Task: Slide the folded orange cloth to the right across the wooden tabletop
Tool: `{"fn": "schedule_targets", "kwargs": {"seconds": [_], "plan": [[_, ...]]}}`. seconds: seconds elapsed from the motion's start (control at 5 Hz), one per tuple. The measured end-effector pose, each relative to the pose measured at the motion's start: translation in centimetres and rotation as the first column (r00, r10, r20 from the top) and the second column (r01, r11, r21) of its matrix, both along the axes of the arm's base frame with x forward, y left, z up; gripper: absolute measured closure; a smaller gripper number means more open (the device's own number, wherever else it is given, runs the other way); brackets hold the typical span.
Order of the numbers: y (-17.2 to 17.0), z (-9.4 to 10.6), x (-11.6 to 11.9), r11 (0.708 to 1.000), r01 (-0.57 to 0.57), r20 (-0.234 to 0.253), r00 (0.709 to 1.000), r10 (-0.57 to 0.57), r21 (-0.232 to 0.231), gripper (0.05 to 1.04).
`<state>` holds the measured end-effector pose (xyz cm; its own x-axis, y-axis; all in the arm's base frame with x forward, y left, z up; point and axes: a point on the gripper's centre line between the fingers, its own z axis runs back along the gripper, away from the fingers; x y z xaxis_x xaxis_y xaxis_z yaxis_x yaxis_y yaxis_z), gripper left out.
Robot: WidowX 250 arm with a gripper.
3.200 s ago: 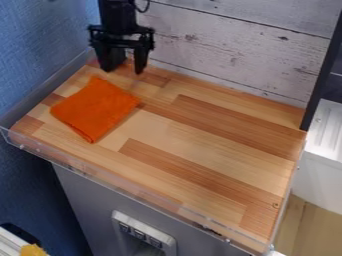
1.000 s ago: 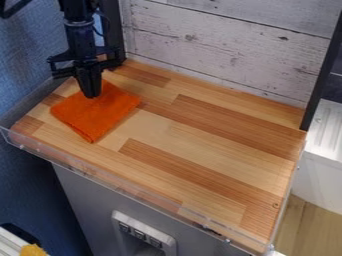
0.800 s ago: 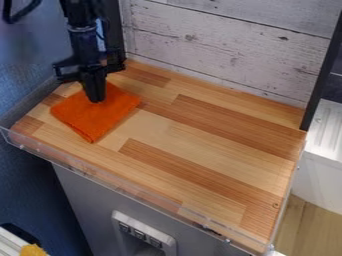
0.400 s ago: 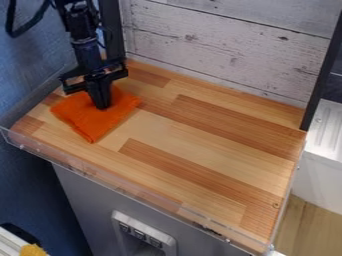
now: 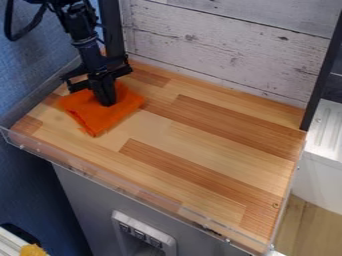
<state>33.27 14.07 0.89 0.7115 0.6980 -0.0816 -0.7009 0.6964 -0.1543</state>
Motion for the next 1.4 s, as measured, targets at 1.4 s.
{"fn": "schedule_targets", "kwargs": {"seconds": [1.4], "plan": [[-10.1, 0.0, 0.7, 0.679, 0.703, -0.089, 0.706, -0.703, 0.211, 0.995]]}}
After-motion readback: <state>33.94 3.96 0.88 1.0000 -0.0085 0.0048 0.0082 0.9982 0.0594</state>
